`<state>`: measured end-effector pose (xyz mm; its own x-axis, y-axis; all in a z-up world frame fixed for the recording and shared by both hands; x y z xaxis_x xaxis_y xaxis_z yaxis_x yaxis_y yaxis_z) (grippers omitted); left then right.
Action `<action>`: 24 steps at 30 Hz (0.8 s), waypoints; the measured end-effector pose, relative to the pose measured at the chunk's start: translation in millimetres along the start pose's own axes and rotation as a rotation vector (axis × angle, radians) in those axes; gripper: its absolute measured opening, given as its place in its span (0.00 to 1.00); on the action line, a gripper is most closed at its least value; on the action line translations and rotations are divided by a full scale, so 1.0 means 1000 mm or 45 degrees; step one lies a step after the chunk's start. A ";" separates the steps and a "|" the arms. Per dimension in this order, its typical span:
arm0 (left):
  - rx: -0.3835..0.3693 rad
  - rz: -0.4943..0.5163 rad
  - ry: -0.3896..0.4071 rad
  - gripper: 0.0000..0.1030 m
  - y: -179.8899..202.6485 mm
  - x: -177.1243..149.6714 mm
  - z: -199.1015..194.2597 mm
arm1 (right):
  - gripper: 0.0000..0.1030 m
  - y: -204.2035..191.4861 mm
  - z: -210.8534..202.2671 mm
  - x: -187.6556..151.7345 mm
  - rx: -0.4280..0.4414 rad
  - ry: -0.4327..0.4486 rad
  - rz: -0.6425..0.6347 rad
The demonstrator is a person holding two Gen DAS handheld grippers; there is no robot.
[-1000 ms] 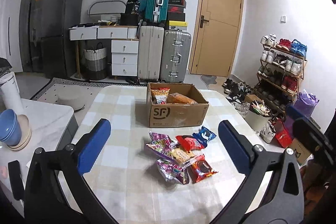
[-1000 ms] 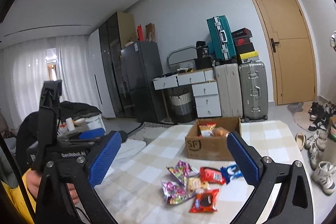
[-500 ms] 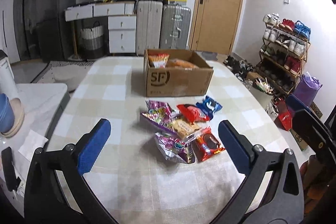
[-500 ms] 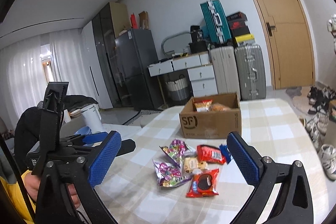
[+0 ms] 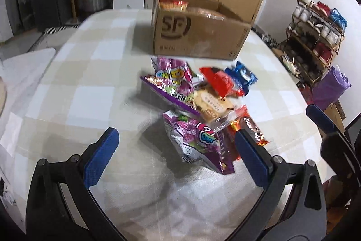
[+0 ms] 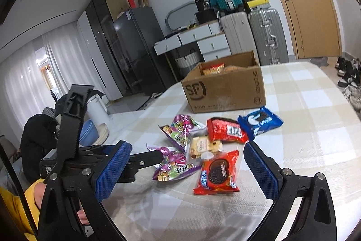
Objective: Organize snacks
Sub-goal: 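Grasp the purple candy bag with left tool while right tool grasps red Oreo pack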
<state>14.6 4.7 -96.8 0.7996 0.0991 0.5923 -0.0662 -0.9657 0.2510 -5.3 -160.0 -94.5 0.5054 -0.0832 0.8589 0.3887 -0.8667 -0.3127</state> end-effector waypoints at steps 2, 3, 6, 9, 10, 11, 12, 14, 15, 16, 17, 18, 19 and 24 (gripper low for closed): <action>-0.008 -0.015 -0.026 0.99 -0.003 0.000 0.014 | 0.99 0.005 0.008 -0.003 0.006 -0.018 0.013; -0.021 -0.031 -0.049 0.99 -0.006 0.001 0.025 | 0.99 0.008 0.013 -0.004 0.002 -0.031 0.024; -0.053 -0.065 -0.099 0.99 -0.010 0.000 0.043 | 0.99 0.018 0.026 -0.008 0.008 -0.071 0.062; -0.134 -0.104 -0.139 0.94 -0.017 0.000 0.059 | 0.99 0.027 0.035 -0.010 0.011 -0.086 0.090; -0.146 -0.110 -0.139 0.93 -0.018 0.001 0.063 | 0.99 0.030 0.037 -0.011 0.011 -0.089 0.097; -0.150 -0.097 -0.116 0.92 -0.018 0.002 0.064 | 0.99 0.034 0.040 -0.011 0.014 -0.096 0.108; -0.162 -0.089 -0.113 0.90 -0.017 0.002 0.066 | 0.99 0.036 0.041 -0.012 0.017 -0.103 0.118; -0.190 -0.077 -0.099 0.78 -0.015 0.004 0.069 | 0.99 0.040 0.046 -0.013 0.024 -0.122 0.141; -0.228 -0.069 -0.097 0.69 -0.013 0.004 0.071 | 0.99 0.042 0.048 -0.014 0.028 -0.130 0.152; -0.255 -0.064 -0.101 0.63 -0.012 0.004 0.071 | 0.99 0.043 0.049 -0.014 0.032 -0.131 0.158; -0.295 -0.057 -0.107 0.55 -0.010 0.004 0.073 | 0.99 0.046 0.050 -0.014 0.041 -0.129 0.168; -0.283 -0.046 -0.102 0.55 -0.008 0.003 0.072 | 0.99 0.047 0.050 -0.014 0.046 -0.129 0.177; -0.276 -0.029 -0.094 0.54 -0.007 0.002 0.069 | 0.99 0.048 0.050 -0.014 0.049 -0.132 0.188; -0.272 0.009 -0.075 0.47 -0.005 0.002 0.064 | 0.99 0.053 0.052 -0.015 0.052 -0.142 0.226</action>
Point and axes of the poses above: each gripper's, at about its wrist camera, not at the fingertips, and z roughly the way its jaws point, y to its right, x to its top, the point moved 1 cm from there along z, roughly the way its jaws point, and after that the axes turned 6 degrees about -x, right-handed, at the moved point
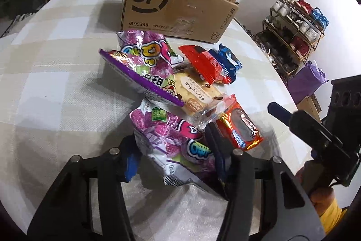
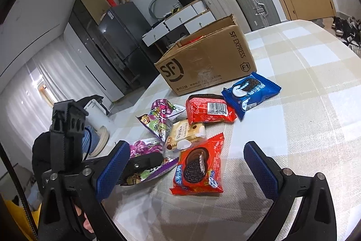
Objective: Organize snacks
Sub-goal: 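Grasp the purple candy bag with left tool while right tool grasps red Oreo pack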
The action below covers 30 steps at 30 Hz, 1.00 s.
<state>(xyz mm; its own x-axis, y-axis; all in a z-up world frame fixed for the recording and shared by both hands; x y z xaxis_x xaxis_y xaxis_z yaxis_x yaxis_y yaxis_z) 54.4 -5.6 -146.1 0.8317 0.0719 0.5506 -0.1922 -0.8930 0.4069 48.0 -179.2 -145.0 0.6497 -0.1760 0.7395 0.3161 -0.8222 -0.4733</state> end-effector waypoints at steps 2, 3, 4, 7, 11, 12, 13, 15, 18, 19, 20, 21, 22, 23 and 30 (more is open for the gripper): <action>0.020 0.027 0.003 0.46 0.003 -0.002 -0.004 | 0.99 0.000 0.000 -0.001 -0.002 -0.004 0.002; 0.018 0.026 0.012 0.46 0.004 -0.005 -0.008 | 0.99 0.000 0.001 -0.001 -0.001 -0.007 0.001; 0.010 0.022 0.016 0.46 0.005 -0.010 -0.013 | 0.99 -0.001 0.000 -0.002 -0.001 -0.010 0.000; 0.008 0.027 0.037 0.46 0.006 -0.012 -0.022 | 0.99 -0.001 0.000 -0.003 0.004 -0.018 0.002; 0.004 0.035 0.076 0.46 0.006 -0.019 -0.047 | 0.99 -0.002 0.005 -0.004 -0.011 -0.043 -0.012; 0.001 0.033 0.087 0.46 0.006 -0.020 -0.053 | 0.99 -0.004 0.006 -0.004 -0.018 -0.054 -0.020; 0.000 0.032 0.095 0.46 0.005 -0.020 -0.059 | 0.99 -0.006 0.008 -0.005 -0.031 -0.068 -0.032; -0.002 0.029 0.112 0.46 0.004 -0.024 -0.069 | 0.99 -0.012 0.013 -0.007 -0.093 -0.102 -0.067; 0.001 0.020 0.128 0.46 0.001 -0.026 -0.080 | 0.99 -0.027 0.020 -0.009 -0.166 -0.134 -0.174; 0.002 0.017 0.133 0.46 -0.001 -0.027 -0.082 | 0.99 -0.031 0.021 -0.010 -0.194 -0.135 -0.206; 0.002 0.015 0.137 0.46 -0.003 -0.028 -0.085 | 0.99 -0.034 0.023 -0.010 -0.224 -0.141 -0.232; 0.005 0.012 0.141 0.46 -0.005 -0.028 -0.089 | 0.99 -0.037 0.026 -0.011 -0.252 -0.157 -0.258; 0.011 0.011 0.148 0.46 -0.006 -0.029 -0.091 | 0.99 -0.039 0.030 -0.012 -0.270 -0.177 -0.275; 0.015 0.009 0.154 0.46 -0.007 -0.029 -0.094 | 0.99 -0.040 0.034 -0.012 -0.289 -0.198 -0.290; 0.022 -0.006 0.199 0.46 -0.015 -0.034 -0.116 | 0.55 -0.047 0.058 -0.014 -0.401 -0.326 -0.407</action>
Point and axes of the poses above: each gripper's, at about its wrist camera, not at the fingertips, and z roughly the way its jaws point, y to its right, x to its top, the point moved 1 cm from there along z, roughly the way its jaws point, and after that the axes turned 6 degrees about -x, right-handed, at the moved point
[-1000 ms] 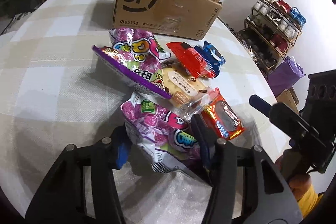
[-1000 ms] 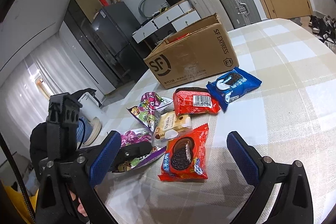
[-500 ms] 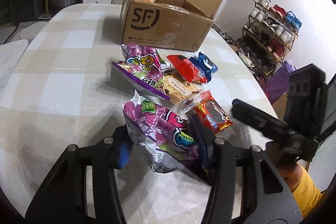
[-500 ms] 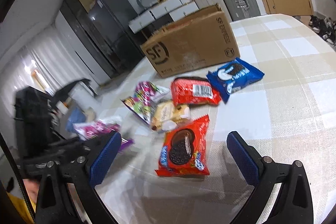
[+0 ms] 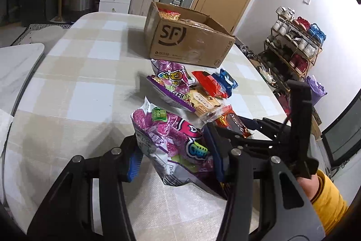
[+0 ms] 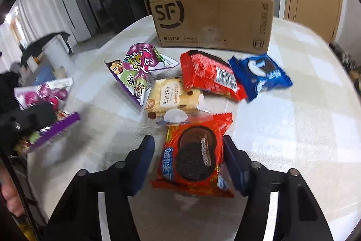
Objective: Organize snacks
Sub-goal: 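Grasp the purple candy bag with left tool while right tool grasps red Oreo pack, then lift both held packs and carry them over the SF box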
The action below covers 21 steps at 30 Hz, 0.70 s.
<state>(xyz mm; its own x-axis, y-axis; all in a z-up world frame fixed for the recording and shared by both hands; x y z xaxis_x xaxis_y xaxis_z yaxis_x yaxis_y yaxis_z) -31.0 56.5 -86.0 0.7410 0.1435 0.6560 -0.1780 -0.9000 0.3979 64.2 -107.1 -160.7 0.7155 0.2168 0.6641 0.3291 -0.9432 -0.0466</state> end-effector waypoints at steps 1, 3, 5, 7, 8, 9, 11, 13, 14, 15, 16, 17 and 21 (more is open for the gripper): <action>-0.001 0.002 0.005 0.46 0.000 0.000 -0.002 | 0.48 -0.001 0.000 0.001 0.004 -0.007 -0.010; 0.005 0.002 0.006 0.46 -0.002 0.000 -0.005 | 0.47 -0.001 -0.001 0.000 0.003 -0.008 -0.013; 0.008 -0.002 0.010 0.46 -0.004 0.000 -0.009 | 0.46 0.001 -0.004 -0.002 0.014 -0.001 -0.010; 0.010 -0.007 0.016 0.46 -0.006 0.000 -0.013 | 0.45 0.002 -0.009 -0.005 0.037 0.011 -0.009; 0.012 -0.010 0.021 0.46 -0.007 0.000 -0.014 | 0.45 0.004 -0.014 -0.007 0.032 0.030 0.004; 0.013 -0.017 0.029 0.46 -0.008 -0.001 -0.018 | 0.45 0.007 -0.018 -0.008 0.036 0.042 0.017; 0.009 -0.022 0.027 0.46 -0.009 -0.001 -0.019 | 0.45 0.011 -0.030 -0.009 0.065 0.072 0.040; 0.009 -0.018 0.027 0.46 -0.007 -0.001 -0.020 | 0.45 0.015 -0.045 -0.007 0.071 0.117 0.059; 0.007 -0.014 0.028 0.46 -0.006 -0.002 -0.022 | 0.45 0.017 -0.054 -0.004 0.081 0.145 0.072; 0.004 -0.011 0.031 0.46 -0.004 -0.001 -0.023 | 0.45 0.019 -0.061 -0.003 0.092 0.163 0.082; 0.002 -0.007 0.033 0.46 -0.003 -0.001 -0.024 | 0.45 0.019 -0.067 -0.003 0.100 0.179 0.091; 0.000 -0.001 0.035 0.46 -0.001 -0.001 -0.025 | 0.45 0.021 -0.077 0.000 0.105 0.207 0.107; -0.002 0.020 0.054 0.46 0.007 0.001 -0.034 | 0.45 0.020 -0.104 0.007 0.194 0.280 0.142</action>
Point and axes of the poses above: each gripper's, at about its wrist camera, not at the fingertips, and z roughly the way its jaws point, y to its right, x to its top, the point moved 1 cm from there along z, roughly the way its jaws point, and after that the axes turned 6 degrees about -x, right-handed, at the moved point
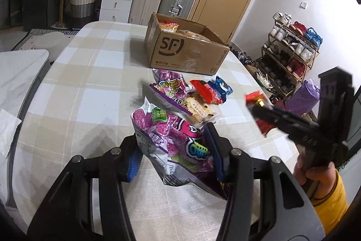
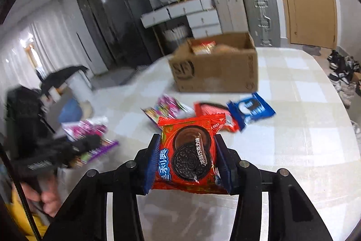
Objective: Organize snacks
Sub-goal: 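Lift both held packs and carry them over the SF box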
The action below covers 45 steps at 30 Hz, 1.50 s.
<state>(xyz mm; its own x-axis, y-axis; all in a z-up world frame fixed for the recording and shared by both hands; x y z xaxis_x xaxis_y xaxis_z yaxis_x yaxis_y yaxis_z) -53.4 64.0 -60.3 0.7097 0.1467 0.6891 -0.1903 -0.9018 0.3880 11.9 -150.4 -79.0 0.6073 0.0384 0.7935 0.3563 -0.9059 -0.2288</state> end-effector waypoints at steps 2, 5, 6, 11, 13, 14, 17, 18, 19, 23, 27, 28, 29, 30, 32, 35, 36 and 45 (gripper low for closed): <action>0.001 0.004 0.009 0.46 0.004 0.001 -0.004 | 0.45 -0.007 -0.010 0.006 0.041 0.026 -0.007; -0.007 0.019 0.026 0.46 0.014 0.004 -0.009 | 0.45 -0.022 -0.025 0.011 0.089 0.066 -0.039; -0.012 0.024 0.028 0.46 0.016 0.004 -0.011 | 0.45 -0.026 -0.029 0.012 0.092 0.078 -0.050; -0.035 0.062 0.049 0.46 0.033 0.009 -0.022 | 0.46 -0.038 -0.052 0.022 0.129 0.142 -0.066; -0.041 0.071 0.056 0.46 0.038 0.014 -0.027 | 0.46 -0.041 -0.061 0.026 0.146 0.161 -0.068; -0.043 0.081 0.061 0.46 0.041 0.016 -0.030 | 0.46 -0.042 -0.065 0.029 0.151 0.175 -0.069; -0.016 0.103 0.088 0.46 0.048 0.025 -0.038 | 0.46 -0.046 -0.077 0.037 0.162 0.197 -0.082; -0.017 0.120 0.093 0.46 0.050 0.028 -0.042 | 0.46 -0.046 -0.080 0.039 0.167 0.206 -0.087; -0.018 0.127 0.100 0.46 0.052 0.031 -0.045 | 0.46 -0.046 -0.085 0.041 0.178 0.220 -0.090; -0.013 0.162 0.130 0.46 0.059 0.043 -0.058 | 0.46 -0.042 -0.096 0.048 0.182 0.260 -0.074; -0.006 0.175 0.141 0.47 0.061 0.053 -0.066 | 0.46 -0.036 -0.097 0.055 0.176 0.283 -0.047; -0.004 0.168 0.149 0.47 0.060 0.056 -0.068 | 0.46 -0.035 -0.097 0.057 0.181 0.289 -0.039; -0.008 0.164 0.153 0.47 0.059 0.059 -0.069 | 0.46 -0.034 -0.096 0.060 0.189 0.296 -0.030; -0.008 0.163 0.161 0.47 0.059 0.060 -0.071 | 0.46 -0.033 -0.095 0.063 0.192 0.300 -0.027; 0.000 0.167 0.169 0.47 0.058 0.067 -0.071 | 0.46 -0.032 -0.092 0.070 0.200 0.307 -0.025; 0.034 0.170 0.171 0.47 0.056 0.084 -0.065 | 0.46 -0.031 -0.084 0.084 0.214 0.312 -0.032; 0.045 0.175 0.173 0.47 0.056 0.089 -0.063 | 0.46 -0.030 -0.082 0.088 0.220 0.316 -0.029; 0.025 0.226 0.132 0.47 0.062 0.152 -0.016 | 0.46 -0.015 -0.054 0.135 0.215 0.309 -0.067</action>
<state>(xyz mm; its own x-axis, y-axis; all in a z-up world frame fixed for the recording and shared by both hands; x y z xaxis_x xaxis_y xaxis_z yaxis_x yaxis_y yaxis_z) 31.9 37.0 77.8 0.5923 0.0246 0.8053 -0.2923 -0.9249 0.2432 50.4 -154.1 61.7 0.4049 -0.0372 0.9136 0.5079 -0.8217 -0.2585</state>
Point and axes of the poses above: each gripper's, at about its wrist camera, not at the fingertips, and z roughly the way its jaws point, y to its right, x to its top, the point moved 1 cm from there along z, roughly the way its jaws point, and after that the axes turned 6 degrees about -x, right-handed, at the moved point
